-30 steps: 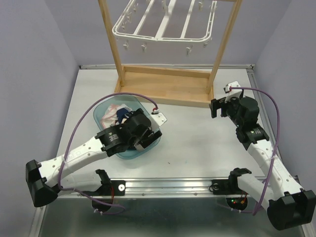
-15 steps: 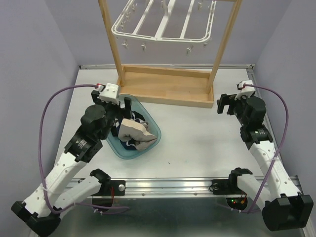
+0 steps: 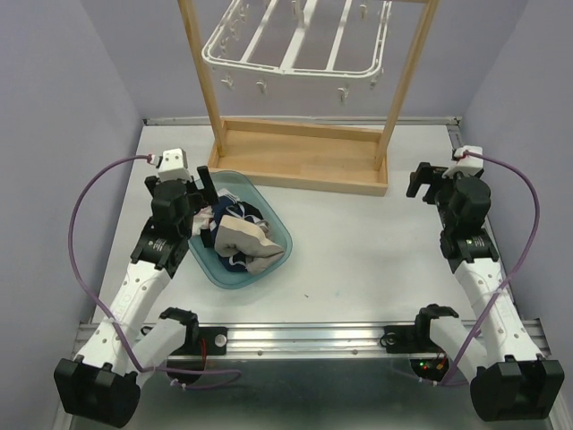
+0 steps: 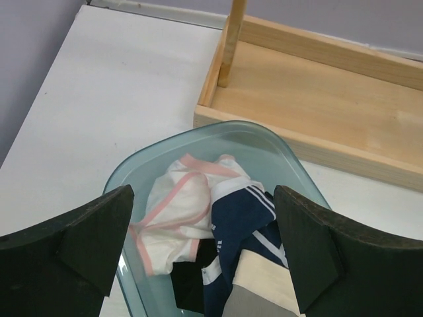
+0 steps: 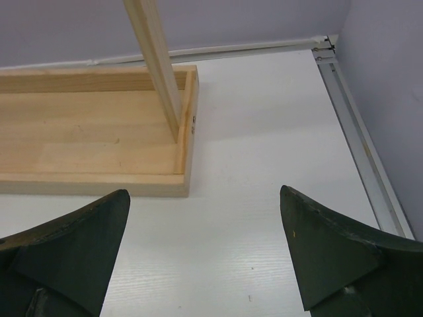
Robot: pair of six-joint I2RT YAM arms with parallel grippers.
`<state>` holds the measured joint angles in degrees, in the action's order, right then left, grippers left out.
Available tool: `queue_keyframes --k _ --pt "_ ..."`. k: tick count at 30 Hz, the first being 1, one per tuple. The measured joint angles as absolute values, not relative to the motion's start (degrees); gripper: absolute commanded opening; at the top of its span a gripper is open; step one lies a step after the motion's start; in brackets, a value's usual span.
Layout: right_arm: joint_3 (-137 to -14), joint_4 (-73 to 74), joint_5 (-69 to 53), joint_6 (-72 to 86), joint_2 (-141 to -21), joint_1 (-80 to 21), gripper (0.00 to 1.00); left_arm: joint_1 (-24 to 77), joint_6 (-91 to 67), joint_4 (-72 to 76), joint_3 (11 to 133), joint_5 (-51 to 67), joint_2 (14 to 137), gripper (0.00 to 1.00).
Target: Remove the underwear clipped to the hanger
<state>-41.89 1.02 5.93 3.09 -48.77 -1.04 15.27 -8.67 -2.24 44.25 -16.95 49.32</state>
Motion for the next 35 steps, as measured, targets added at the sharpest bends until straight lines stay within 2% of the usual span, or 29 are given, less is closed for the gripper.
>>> queue_keyframes --k 9,18,35 --pt "-41.3 -0.99 12.75 8.29 -49.91 -0.71 1.0 15.03 -7.99 -0.21 41.8 -17.41 43.38 0.99" --pt "-41.3 -1.78 19.27 11.53 -50.37 0.82 1.0 15.0 -7.49 1.13 41.36 -15.64 42.52 0.99" --pt "-41.3 -1.98 20.86 12.32 -50.39 1.91 1.0 15.0 -6.98 1.1 40.82 -15.0 42.02 0.99"
